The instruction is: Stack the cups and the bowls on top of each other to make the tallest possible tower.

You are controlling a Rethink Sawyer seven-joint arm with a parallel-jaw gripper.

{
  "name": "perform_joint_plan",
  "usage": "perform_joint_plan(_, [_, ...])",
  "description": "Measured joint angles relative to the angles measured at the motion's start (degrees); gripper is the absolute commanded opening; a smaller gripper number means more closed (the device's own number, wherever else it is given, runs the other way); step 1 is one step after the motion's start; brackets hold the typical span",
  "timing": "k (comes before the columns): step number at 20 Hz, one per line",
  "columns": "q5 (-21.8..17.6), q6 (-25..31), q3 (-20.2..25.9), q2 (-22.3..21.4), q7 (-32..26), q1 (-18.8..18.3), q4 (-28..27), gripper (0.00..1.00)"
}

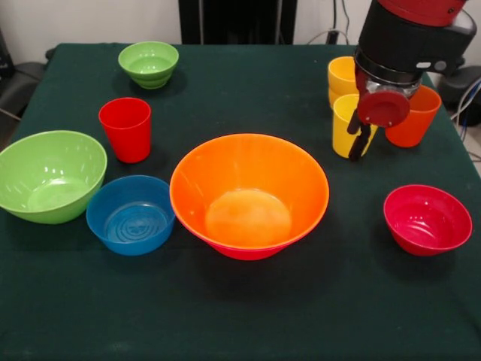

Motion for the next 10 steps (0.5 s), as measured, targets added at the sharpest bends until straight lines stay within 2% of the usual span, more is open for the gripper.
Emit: perform_joint_plan(10, [0.0,0.0,0.0,1.7,0.0,0.1,-1.0,1.0])
